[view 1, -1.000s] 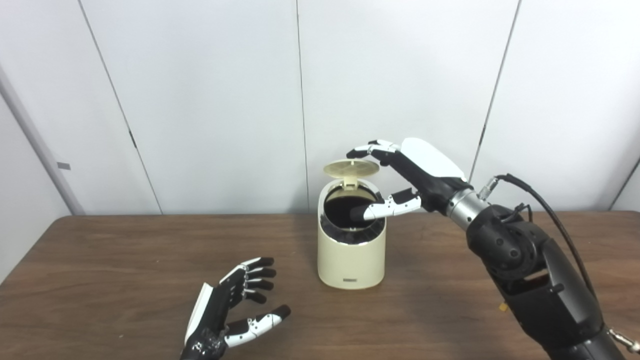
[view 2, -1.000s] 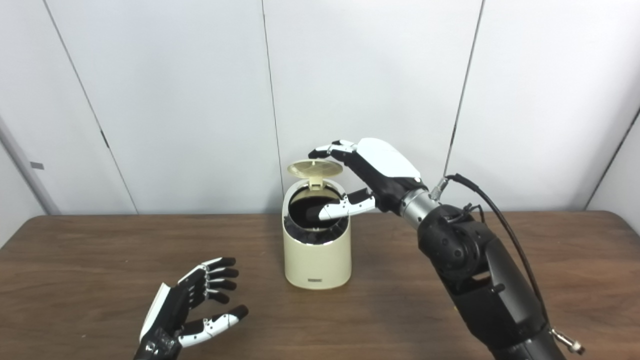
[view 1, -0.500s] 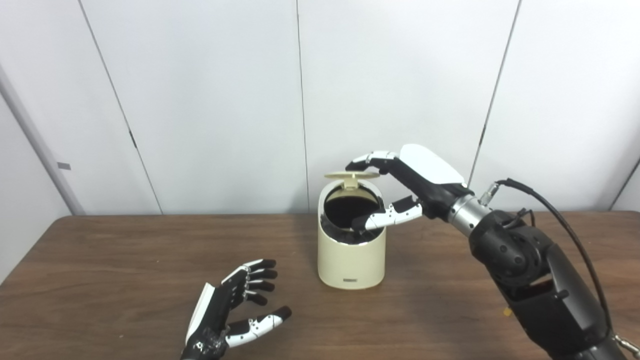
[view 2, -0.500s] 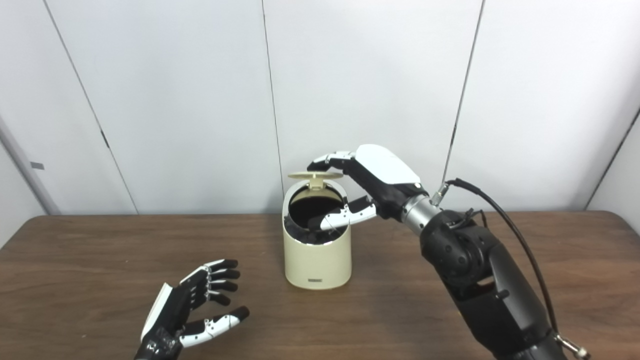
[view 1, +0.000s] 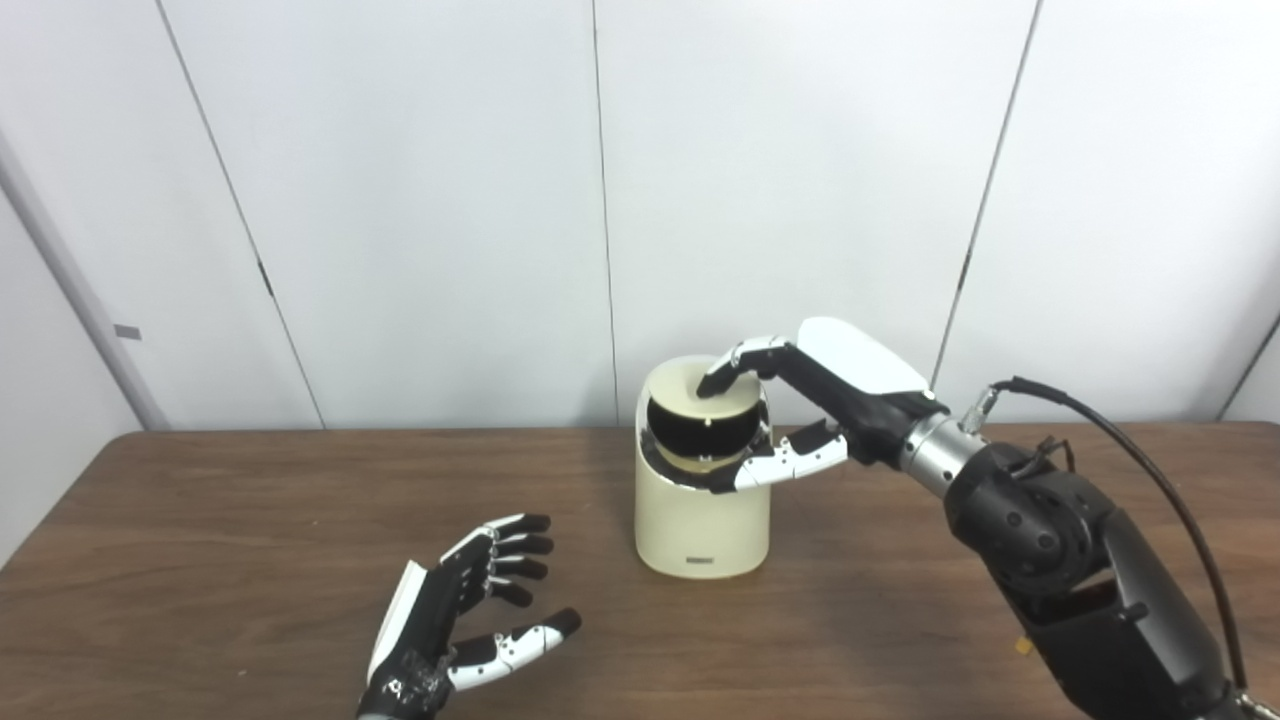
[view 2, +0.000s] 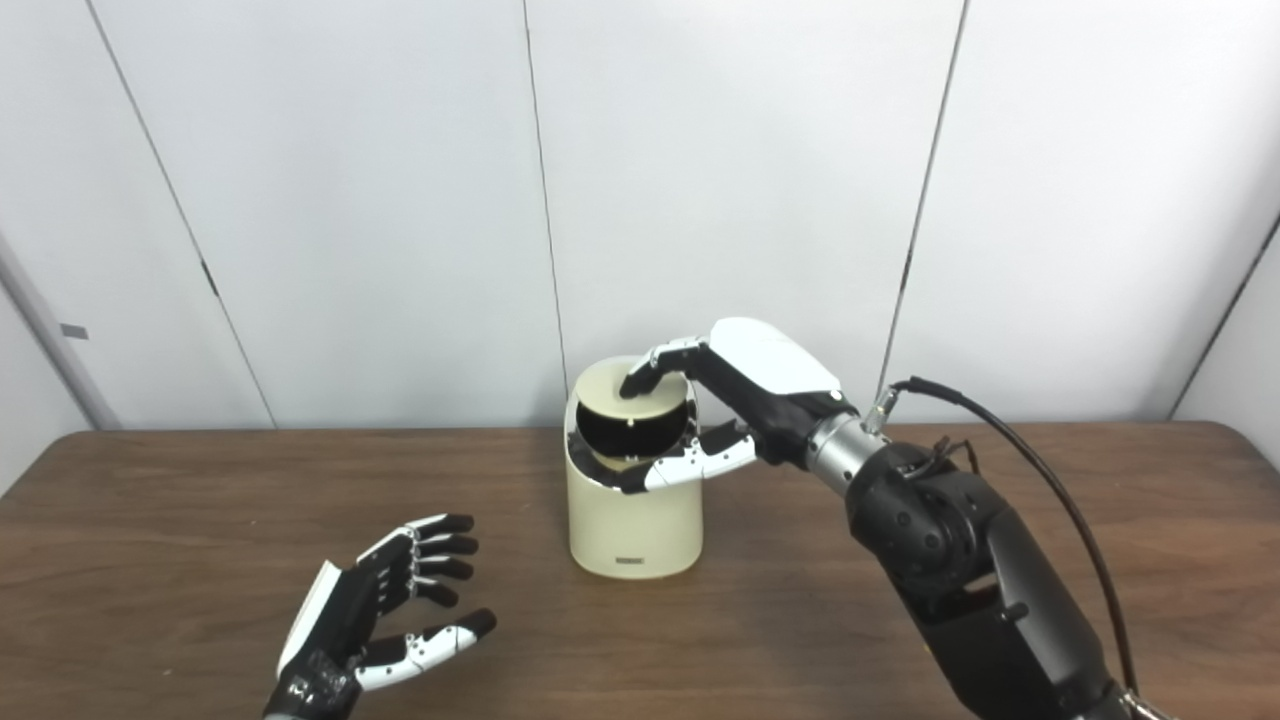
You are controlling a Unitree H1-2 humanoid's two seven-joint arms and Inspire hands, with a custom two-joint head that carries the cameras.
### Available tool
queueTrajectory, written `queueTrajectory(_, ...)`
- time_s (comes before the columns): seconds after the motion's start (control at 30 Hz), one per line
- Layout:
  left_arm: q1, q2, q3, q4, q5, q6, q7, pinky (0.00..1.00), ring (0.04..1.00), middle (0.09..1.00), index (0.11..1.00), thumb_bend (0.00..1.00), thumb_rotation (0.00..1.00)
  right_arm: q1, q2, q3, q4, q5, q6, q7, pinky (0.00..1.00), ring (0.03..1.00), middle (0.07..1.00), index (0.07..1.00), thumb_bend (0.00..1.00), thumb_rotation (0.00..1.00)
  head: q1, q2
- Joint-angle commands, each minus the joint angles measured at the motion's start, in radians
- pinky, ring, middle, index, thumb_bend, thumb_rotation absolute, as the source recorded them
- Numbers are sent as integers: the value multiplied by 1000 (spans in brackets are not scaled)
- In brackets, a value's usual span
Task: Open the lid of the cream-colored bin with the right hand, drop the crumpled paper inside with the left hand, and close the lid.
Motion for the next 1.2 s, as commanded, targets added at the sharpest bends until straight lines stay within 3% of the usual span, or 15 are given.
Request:
queueTrajectory(0.0,-30,3,4,-30,4,-9,3,580,676,734,772,715,121,-29,-16,-9,-30,2,-31,-9,739,843,709,666,686,588,0,0)
queueTrajectory(0.5,-24,-4,-4,-44,13,6,5,574,675,735,774,711,141,-10,-19,34,-30,-70,-106,-16,936,855,687,671,681,567,9,18)
queueTrajectory(0.83,-23,-7,-4,-43,13,5,7,572,671,734,772,714,141,-4,-31,71,-27,-137,-183,-24,934,850,661,664,697,490,15,25)
queueTrajectory(1.0,-22,-8,-4,-47,15,8,8,579,680,736,771,718,154,3,-37,78,-24,-162,-211,-23,912,846,656,661,701,524,15,29)
queueTrajectory(1.17,-20,-8,-4,-55,12,17,6,578,678,737,772,718,150,7,-43,90,-21,-204,-220,-14,898,840,655,660,718,496,19,34)
